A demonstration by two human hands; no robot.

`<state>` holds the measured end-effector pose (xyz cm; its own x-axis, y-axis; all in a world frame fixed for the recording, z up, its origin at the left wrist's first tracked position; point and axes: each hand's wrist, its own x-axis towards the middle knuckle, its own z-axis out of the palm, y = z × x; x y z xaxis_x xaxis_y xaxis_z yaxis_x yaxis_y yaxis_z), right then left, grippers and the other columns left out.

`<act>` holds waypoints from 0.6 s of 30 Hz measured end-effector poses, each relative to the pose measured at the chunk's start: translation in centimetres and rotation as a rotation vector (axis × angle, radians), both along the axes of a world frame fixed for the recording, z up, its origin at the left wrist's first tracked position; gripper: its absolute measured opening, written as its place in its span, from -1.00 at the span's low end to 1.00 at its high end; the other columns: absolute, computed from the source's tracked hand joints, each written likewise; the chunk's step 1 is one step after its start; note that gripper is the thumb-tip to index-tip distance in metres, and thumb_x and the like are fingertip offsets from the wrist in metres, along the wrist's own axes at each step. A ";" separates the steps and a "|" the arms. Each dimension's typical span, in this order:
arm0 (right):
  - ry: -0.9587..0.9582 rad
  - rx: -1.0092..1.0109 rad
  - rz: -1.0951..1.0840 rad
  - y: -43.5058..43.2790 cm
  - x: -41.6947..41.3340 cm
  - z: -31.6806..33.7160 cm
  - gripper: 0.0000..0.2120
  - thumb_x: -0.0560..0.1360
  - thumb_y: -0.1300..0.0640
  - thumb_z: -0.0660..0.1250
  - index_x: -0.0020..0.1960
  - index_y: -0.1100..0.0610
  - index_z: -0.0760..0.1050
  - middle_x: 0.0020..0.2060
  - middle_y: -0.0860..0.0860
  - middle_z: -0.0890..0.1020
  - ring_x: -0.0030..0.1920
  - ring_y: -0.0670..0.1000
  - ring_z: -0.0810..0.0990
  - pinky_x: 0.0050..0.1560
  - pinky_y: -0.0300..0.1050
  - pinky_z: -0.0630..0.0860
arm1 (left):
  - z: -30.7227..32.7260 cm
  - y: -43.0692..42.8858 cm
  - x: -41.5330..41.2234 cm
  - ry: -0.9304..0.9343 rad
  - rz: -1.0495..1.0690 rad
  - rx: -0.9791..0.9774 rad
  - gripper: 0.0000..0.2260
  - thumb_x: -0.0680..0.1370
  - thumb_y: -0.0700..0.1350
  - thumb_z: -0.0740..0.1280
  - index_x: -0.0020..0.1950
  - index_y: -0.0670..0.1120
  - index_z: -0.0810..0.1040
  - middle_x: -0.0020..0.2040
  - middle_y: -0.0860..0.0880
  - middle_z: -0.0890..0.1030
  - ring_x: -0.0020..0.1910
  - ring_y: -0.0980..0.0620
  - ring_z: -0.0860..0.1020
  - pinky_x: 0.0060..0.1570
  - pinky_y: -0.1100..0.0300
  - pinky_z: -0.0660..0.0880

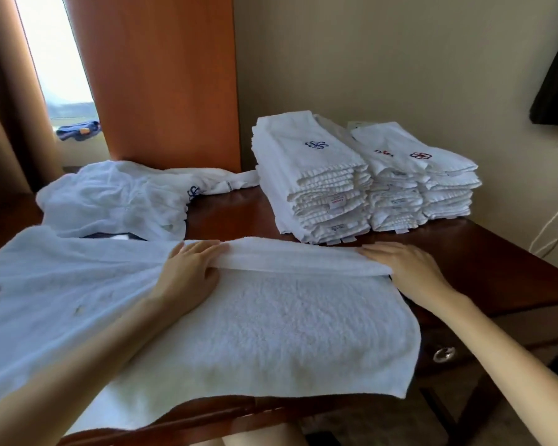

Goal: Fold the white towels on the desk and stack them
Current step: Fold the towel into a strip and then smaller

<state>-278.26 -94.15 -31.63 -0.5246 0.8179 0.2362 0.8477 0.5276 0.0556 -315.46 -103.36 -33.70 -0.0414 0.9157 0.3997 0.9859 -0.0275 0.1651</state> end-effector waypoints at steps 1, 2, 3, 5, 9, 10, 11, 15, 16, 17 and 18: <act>-0.044 -0.050 -0.034 0.2 0.1 0.2 -0.42 0.58 0.26 0.18 0.51 -0.17 0.20 0.48 -0.22 0.27 0.49 -0.14 0.21 0.39 -0.20 0.26 | -0.1 0.0 -0.1 -0.012 0.019 0.031 -0.52 0.49 -0.19 0.30 0.41 0.05 0.45 0.36 0.05 0.49 0.36 -0.01 0.41 0.46 -0.03 0.13; -0.106 -0.113 -0.071 0.2 -0.2 0.5 -0.44 0.61 0.17 0.18 0.54 -0.17 0.13 0.51 -0.20 0.20 0.51 -0.12 0.15 0.43 -0.16 0.22 | -0.3 0.0 -0.1 -0.009 0.025 0.060 -0.54 0.48 -0.19 0.31 0.38 0.05 0.48 0.32 0.04 0.52 0.33 -0.03 0.43 0.45 -0.03 0.13; -0.194 -0.161 -0.116 0.2 -0.7 0.9 -0.43 0.63 0.10 0.17 0.56 -0.15 0.05 0.55 -0.17 0.11 0.54 -0.09 0.06 0.47 -0.12 0.15 | -0.4 0.1 0.1 0.006 0.025 0.078 -0.56 0.48 -0.19 0.31 0.37 0.04 0.50 0.30 0.04 0.54 0.31 -0.04 0.45 0.44 -0.03 0.12; -0.384 -0.188 -0.202 -0.2 -2.6 2.4 -0.34 0.62 0.12 0.16 0.59 -0.05 -0.12 0.58 -0.04 -0.06 0.57 0.01 -0.12 0.52 -0.02 -0.03 | -0.4 0.2 0.5 0.025 0.031 0.083 -0.55 0.49 -0.17 0.29 0.38 0.05 0.47 0.31 0.06 0.52 0.33 -0.02 0.43 0.46 -0.01 0.07; -0.363 -0.230 0.078 -2.3 -11.0 5.0 -0.27 0.55 0.21 0.21 0.59 -0.02 -0.09 0.57 0.00 -0.06 0.56 0.04 -0.13 0.51 -0.02 -0.09 | 0.0 -0.3 -0.9 -0.014 0.046 -0.019 -0.47 0.54 0.02 0.27 0.51 0.11 0.25 0.47 0.03 0.34 0.46 0.01 0.27 0.50 -0.06 0.01; -0.287 -0.245 0.204 -3.0 -13.9 5.0 -0.32 0.57 0.17 0.22 0.58 -0.03 -0.01 0.57 -0.02 0.01 0.56 0.02 -0.04 0.50 -0.06 -0.03 | 0.3 -0.6 -2.0 -0.047 0.039 -0.080 -0.43 0.56 0.12 0.25 0.54 0.14 0.16 0.52 0.02 0.27 0.50 0.00 0.20 0.50 -0.09 0.01; -0.200 -0.228 0.311 -3.6 -17.1 4.5 -0.40 0.59 0.11 0.22 0.57 -0.02 0.08 0.55 -0.03 0.11 0.54 0.02 0.06 0.47 -0.08 0.05 | 0.5 -1.2 -3.4 -0.115 0.032 -0.144 -0.39 0.55 0.24 0.22 0.55 0.18 0.08 0.55 0.01 0.20 0.53 -0.01 0.15 0.50 -0.12 0.03; 0.170 -0.181 0.430 -5.4 -28.9 0.8 -0.54 0.63 -0.04 0.15 0.49 0.07 0.26 0.45 0.02 0.33 0.45 0.03 0.25 0.37 -0.10 0.18 | 1.5 -4.1 -11.6 -0.379 0.199 -0.208 -0.41 0.58 0.26 0.12 0.57 0.15 0.07 0.53 -0.04 0.25 0.45 -0.07 0.31 0.38 0.04 0.24; 0.204 -0.191 0.427 -5.4 -31.1 -0.1 -0.56 0.63 -0.05 0.14 0.46 0.07 0.30 0.42 0.01 0.37 0.43 0.03 0.28 0.34 -0.10 0.18 | 1.4 -5.0 -13.8 -0.376 0.280 -0.195 -0.48 0.63 0.14 0.13 0.57 0.10 0.09 0.52 -0.07 0.28 0.43 -0.09 0.34 0.34 0.09 0.27; 0.211 -0.194 0.418 -5.2 -32.8 -0.8 -0.58 0.63 -0.06 0.13 0.45 0.05 0.32 0.40 -0.01 0.39 0.41 0.02 0.29 0.33 -0.10 0.18 | 1.2 -5.9 -15.9 -0.375 0.346 -0.187 -0.51 0.65 0.03 0.15 0.57 0.05 0.12 0.51 -0.08 0.29 0.43 -0.09 0.34 0.34 0.12 0.25; 0.223 -0.198 0.413 -4.8 -34.0 -1.3 -0.60 0.63 -0.06 0.13 0.43 0.02 0.35 0.39 -0.03 0.40 0.40 0.01 0.30 0.33 -0.11 0.17 | 0.8 -6.8 -17.5 -0.374 0.382 -0.185 -0.52 0.65 -0.05 0.17 0.56 -0.01 0.14 0.52 -0.09 0.27 0.46 -0.07 0.30 0.36 0.17 0.20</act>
